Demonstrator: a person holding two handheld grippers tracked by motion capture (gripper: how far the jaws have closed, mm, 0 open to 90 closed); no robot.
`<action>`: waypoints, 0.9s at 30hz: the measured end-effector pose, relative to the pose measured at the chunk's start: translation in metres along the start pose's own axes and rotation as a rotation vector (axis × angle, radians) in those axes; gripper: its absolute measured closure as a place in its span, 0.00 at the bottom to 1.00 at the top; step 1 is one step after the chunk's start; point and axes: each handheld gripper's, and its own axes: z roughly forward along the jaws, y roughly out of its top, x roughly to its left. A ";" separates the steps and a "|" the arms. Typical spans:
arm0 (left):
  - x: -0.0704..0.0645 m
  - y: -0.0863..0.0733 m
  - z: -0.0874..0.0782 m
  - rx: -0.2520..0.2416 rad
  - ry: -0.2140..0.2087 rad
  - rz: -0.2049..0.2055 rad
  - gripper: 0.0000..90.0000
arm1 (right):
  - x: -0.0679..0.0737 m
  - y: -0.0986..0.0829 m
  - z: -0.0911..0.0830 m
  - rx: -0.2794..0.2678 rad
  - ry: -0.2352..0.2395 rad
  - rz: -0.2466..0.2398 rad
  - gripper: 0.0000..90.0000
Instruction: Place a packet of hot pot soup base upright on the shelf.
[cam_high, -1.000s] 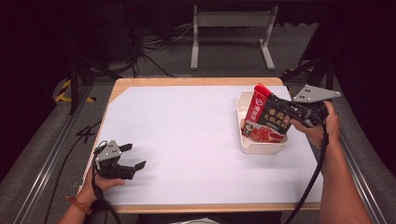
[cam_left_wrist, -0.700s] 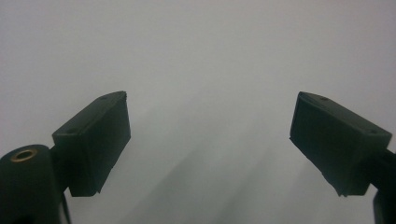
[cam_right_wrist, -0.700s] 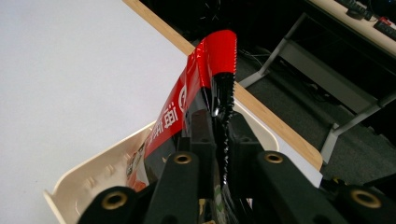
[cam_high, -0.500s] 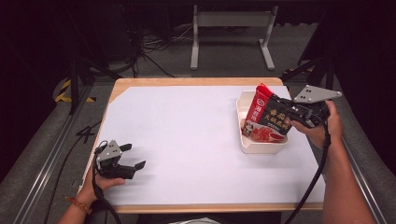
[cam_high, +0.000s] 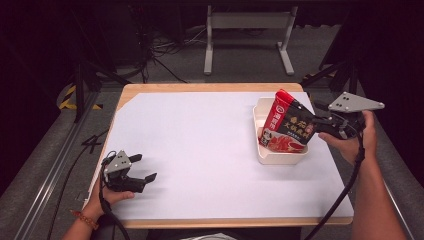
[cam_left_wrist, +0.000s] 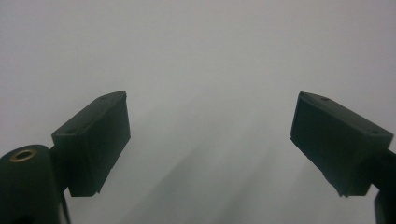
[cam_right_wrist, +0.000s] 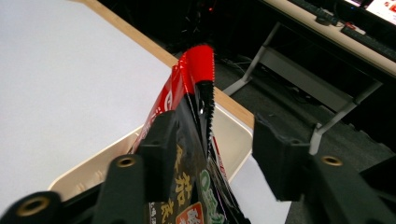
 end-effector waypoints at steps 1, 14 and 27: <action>0.000 0.000 0.000 0.000 0.000 0.000 0.14 | 0.000 0.000 0.000 0.000 0.000 0.000 0.53; -0.001 0.000 -0.001 -0.001 0.000 0.003 0.14 | 0.003 -0.022 0.005 0.026 0.009 0.063 0.19; -0.001 0.000 -0.001 0.003 0.000 0.010 0.14 | 0.013 -0.043 0.012 0.046 0.047 0.088 0.14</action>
